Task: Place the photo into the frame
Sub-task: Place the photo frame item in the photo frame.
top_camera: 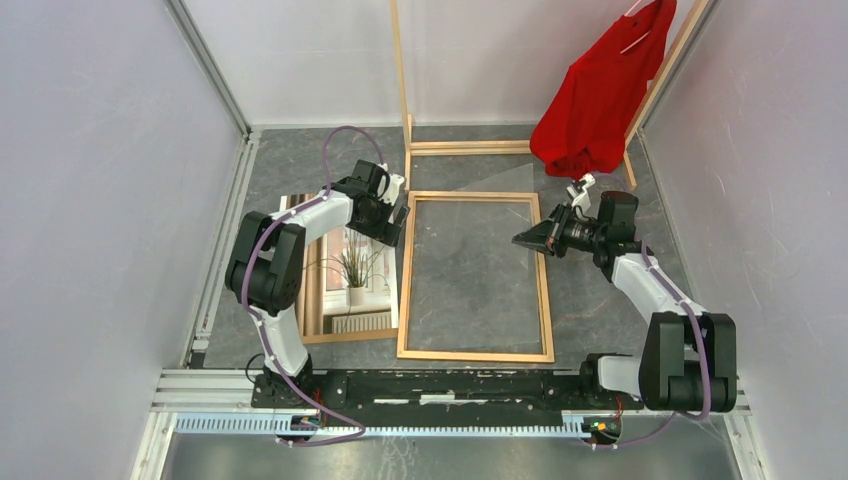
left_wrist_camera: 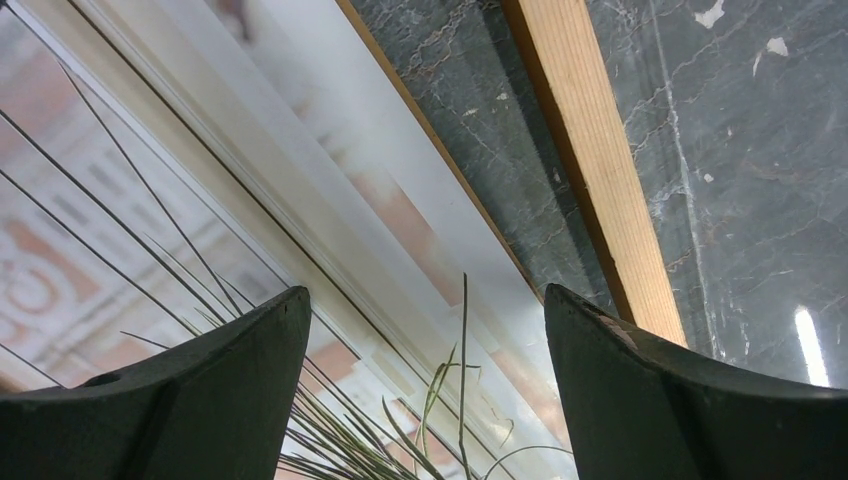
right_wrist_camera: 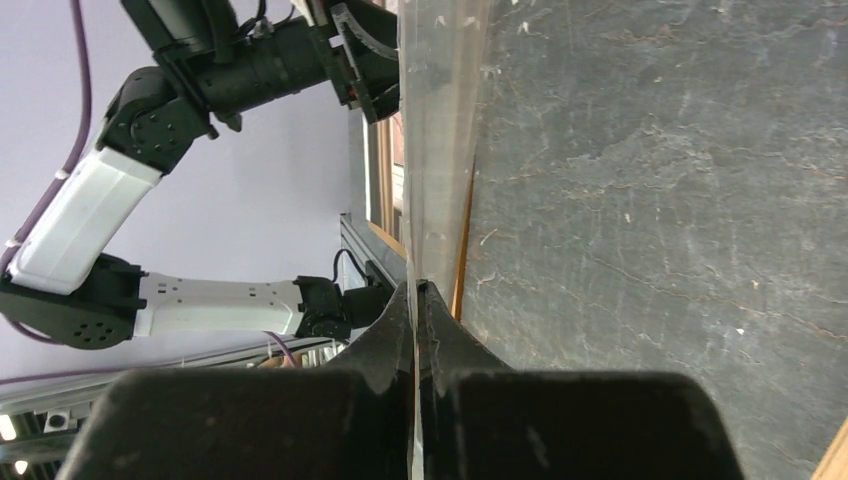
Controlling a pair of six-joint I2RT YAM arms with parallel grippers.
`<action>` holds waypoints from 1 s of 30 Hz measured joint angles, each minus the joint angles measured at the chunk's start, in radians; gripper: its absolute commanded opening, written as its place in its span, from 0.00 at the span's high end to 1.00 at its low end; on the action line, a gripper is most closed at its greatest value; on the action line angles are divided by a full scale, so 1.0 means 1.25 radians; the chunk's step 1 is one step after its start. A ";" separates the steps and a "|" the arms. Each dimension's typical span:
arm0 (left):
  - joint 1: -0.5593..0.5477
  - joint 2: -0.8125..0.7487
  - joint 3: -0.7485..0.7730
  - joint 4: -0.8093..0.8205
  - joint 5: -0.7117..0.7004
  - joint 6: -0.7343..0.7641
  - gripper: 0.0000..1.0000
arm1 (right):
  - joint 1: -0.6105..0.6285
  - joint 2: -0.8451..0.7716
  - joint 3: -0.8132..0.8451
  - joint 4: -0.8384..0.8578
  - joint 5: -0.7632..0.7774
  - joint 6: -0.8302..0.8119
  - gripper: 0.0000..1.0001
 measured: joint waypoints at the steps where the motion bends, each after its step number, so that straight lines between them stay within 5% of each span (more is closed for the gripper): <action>1: 0.000 0.000 0.000 0.000 0.000 0.000 0.08 | 0.000 0.007 0.005 -0.010 0.004 -0.009 1.00; 30: -0.026 0.019 0.009 0.022 -0.047 0.000 0.08 | -0.002 0.091 0.034 -0.017 0.008 -0.040 1.00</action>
